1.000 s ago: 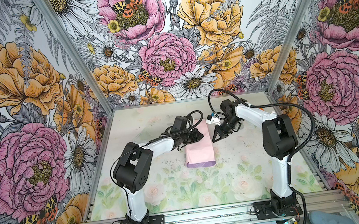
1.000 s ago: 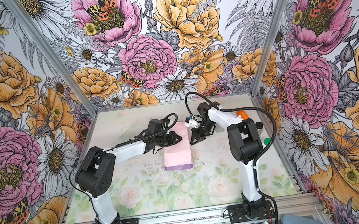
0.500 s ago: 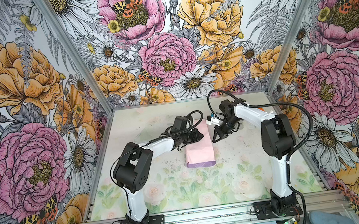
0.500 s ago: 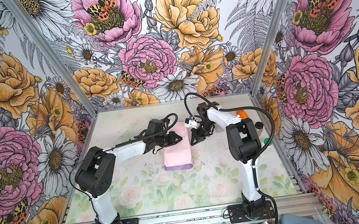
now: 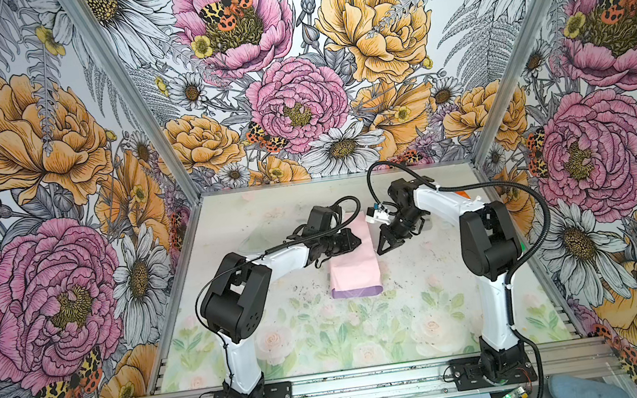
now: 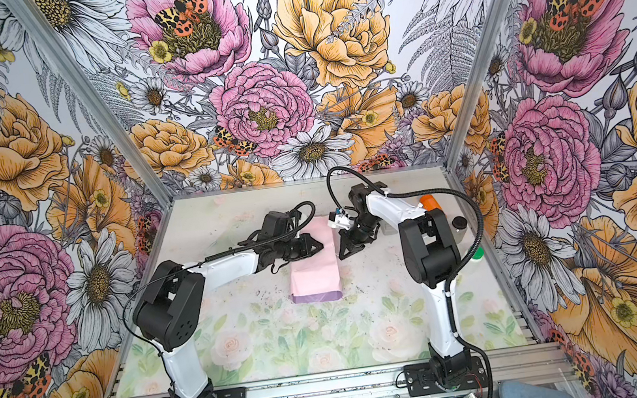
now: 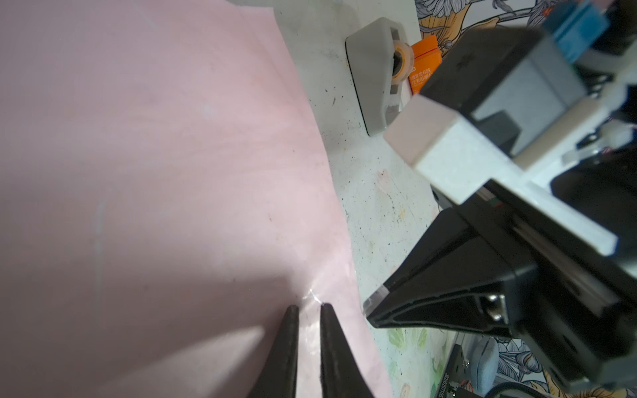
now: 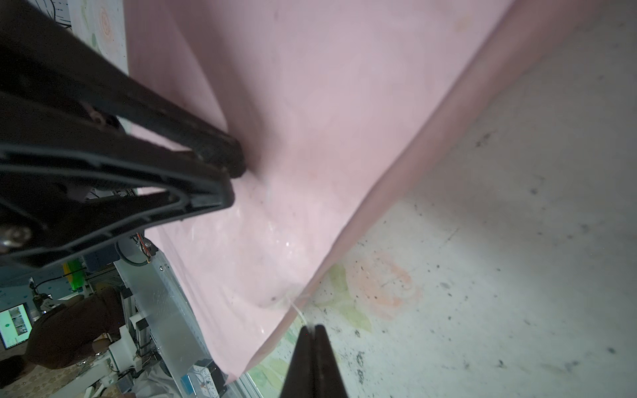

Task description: Wrap the gift box in paper

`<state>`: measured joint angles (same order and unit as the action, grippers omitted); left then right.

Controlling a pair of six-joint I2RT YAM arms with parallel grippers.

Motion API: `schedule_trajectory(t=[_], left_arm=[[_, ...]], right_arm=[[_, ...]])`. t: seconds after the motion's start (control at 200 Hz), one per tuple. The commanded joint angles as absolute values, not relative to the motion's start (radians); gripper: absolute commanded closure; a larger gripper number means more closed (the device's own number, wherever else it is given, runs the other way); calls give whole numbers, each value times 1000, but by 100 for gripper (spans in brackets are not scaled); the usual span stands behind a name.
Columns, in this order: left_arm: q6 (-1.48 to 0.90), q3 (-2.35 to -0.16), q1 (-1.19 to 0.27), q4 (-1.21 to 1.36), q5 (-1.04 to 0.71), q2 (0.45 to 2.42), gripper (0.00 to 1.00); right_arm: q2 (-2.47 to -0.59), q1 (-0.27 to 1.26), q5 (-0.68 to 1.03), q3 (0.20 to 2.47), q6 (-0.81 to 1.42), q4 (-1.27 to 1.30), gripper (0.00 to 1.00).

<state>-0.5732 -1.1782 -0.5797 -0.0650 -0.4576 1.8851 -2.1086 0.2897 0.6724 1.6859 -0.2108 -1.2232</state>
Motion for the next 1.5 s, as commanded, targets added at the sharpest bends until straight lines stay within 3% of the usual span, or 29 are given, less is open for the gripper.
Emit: schedule_trajectory(t=[0.0,0.315,0.58,1.496], left_arm=[[-563,-1191,-595,-113,-463,1868,84],[-563,-1189,-595,-115,-457,1875,84],[-560,-1185,-596,-115,-453,1874,84],[-559,-1169,-597,-106,-453,1866,84]], right_arm=[[-2120,298,659,1715,-215,-1230,100],[-2101,299,672,1721,-216,-1230,100],[-2082,298,681,1726,-219,-1230,85],[-2087,298,645,1765,-148,-1178,57]])
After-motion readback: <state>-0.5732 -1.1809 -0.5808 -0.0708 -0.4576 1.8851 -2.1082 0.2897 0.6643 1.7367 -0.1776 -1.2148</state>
